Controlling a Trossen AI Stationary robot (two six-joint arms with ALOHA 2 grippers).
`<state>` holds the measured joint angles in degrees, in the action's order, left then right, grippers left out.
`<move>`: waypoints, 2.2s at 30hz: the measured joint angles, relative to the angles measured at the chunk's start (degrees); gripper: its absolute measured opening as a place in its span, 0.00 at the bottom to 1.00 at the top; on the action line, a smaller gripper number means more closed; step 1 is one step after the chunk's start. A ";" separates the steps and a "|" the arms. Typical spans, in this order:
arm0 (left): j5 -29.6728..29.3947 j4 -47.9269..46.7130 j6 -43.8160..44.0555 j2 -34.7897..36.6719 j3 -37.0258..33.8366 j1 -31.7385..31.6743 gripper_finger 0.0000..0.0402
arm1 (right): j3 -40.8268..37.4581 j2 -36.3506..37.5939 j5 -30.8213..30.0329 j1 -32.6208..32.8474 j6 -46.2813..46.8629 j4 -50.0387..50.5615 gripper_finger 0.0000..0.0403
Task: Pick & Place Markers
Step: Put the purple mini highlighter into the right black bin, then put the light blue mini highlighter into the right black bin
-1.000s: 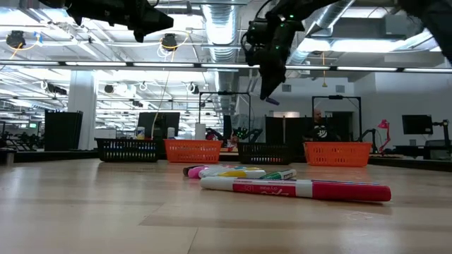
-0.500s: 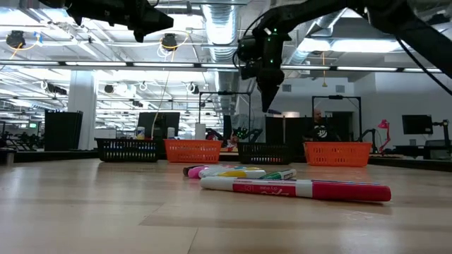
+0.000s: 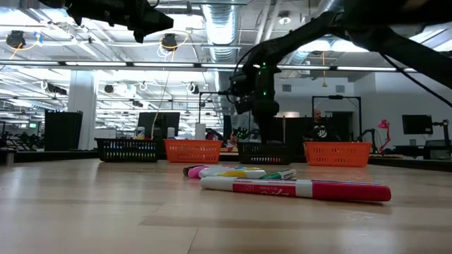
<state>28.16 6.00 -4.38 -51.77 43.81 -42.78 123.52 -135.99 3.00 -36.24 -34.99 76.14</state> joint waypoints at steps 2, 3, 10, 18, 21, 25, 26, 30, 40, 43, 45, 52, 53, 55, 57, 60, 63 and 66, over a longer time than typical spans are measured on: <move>0.00 0.00 0.00 0.00 0.00 0.00 0.20 | 0.00 -0.29 0.02 -0.28 -0.06 -0.86 0.06; -0.02 -0.02 0.00 0.00 0.00 0.00 0.20 | -0.03 -0.30 0.04 -0.43 -0.13 -0.84 0.07; 0.00 -0.02 0.00 0.00 0.00 0.00 0.20 | -0.04 -0.30 0.08 -0.50 -1.34 -0.42 0.07; 0.00 -0.02 0.00 0.00 0.00 0.00 0.20 | -0.27 -0.42 0.27 0.21 -1.44 -1.44 0.07; 0.00 -0.02 0.00 0.00 0.00 0.00 0.20 | -1.41 -1.05 1.00 0.14 -1.07 -1.85 0.07; 0.00 -0.08 0.00 0.00 0.00 0.00 0.20 | -3.41 -1.09 -1.67 0.15 -0.92 -3.67 0.07; -0.02 -0.12 0.00 0.00 0.00 -0.02 0.20 | -3.41 -1.08 -1.81 0.15 -0.79 -3.96 0.08; -0.02 -0.22 0.00 0.00 0.00 -0.02 0.20 | -3.39 -1.05 -1.48 0.10 -0.70 -5.03 0.10; -0.02 -0.44 0.00 -0.04 0.00 0.00 0.20 | -3.39 -1.05 -1.21 0.10 -1.52 -5.03 0.10; 0.00 -0.48 0.00 -0.04 0.00 -0.01 0.20 | -3.39 -1.05 -0.38 0.10 -1.57 -5.01 0.11; -0.02 -0.56 0.00 -0.04 0.00 -0.01 0.20 | -3.39 -1.05 0.18 0.10 -1.57 -5.01 0.12; 0.00 -0.66 0.00 -0.04 0.00 -0.01 0.20 | -3.39 -1.05 0.08 0.10 -1.58 -4.93 0.20; 0.00 -0.66 0.00 -0.04 0.00 -0.01 0.20 | -3.39 -1.05 0.08 0.10 -1.57 -4.85 0.21; 0.00 -0.66 0.00 -0.04 0.00 -0.02 0.20 | -3.39 -1.05 0.08 0.10 -1.52 -4.79 0.22; 0.00 -0.66 0.00 -0.04 0.00 -0.02 0.20 | -3.38 -1.05 -0.04 0.10 -1.45 -4.37 0.23; -0.01 -0.66 0.00 -0.04 0.00 -0.02 0.20 | -1.95 -0.86 -0.86 0.12 0.65 -1.47 0.23; 0.00 -0.66 0.00 -0.04 0.00 0.00 0.20 | 1.24 0.29 0.48 0.15 2.10 2.54 0.22; 0.00 -0.66 0.00 -0.04 0.00 0.00 0.20 | 3.30 3.83 4.61 0.41 3.71 3.14 0.21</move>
<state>28.16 5.34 -4.38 -51.81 43.81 -42.79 126.83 -132.16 7.61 -35.83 -31.28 79.28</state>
